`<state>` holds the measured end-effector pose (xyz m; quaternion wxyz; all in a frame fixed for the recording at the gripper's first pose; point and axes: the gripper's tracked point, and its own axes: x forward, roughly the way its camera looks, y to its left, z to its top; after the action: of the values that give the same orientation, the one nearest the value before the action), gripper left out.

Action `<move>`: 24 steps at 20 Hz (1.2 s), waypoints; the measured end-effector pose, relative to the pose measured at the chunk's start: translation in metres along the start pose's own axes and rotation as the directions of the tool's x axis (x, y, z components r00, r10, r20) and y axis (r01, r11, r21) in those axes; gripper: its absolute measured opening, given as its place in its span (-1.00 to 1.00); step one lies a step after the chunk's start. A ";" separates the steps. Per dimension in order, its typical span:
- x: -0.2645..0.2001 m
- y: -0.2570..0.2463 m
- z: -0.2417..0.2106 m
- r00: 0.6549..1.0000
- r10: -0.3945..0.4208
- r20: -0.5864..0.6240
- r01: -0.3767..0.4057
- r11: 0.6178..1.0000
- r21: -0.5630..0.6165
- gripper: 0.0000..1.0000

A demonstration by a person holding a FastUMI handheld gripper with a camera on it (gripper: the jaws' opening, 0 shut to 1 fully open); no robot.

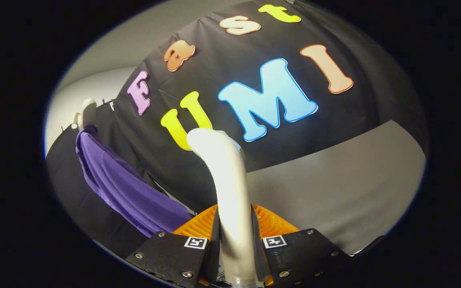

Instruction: Iron the clothes twice with a garment steamer, once on the left side and once on the right side.

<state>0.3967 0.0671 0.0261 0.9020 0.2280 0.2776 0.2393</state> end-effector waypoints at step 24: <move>-0.114 0.224 -0.012 0.779 0.040 0.625 0.230 0.910 -0.344 -0.29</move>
<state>0.2379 0.1818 0.1832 0.9807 0.0889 -0.0777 0.1561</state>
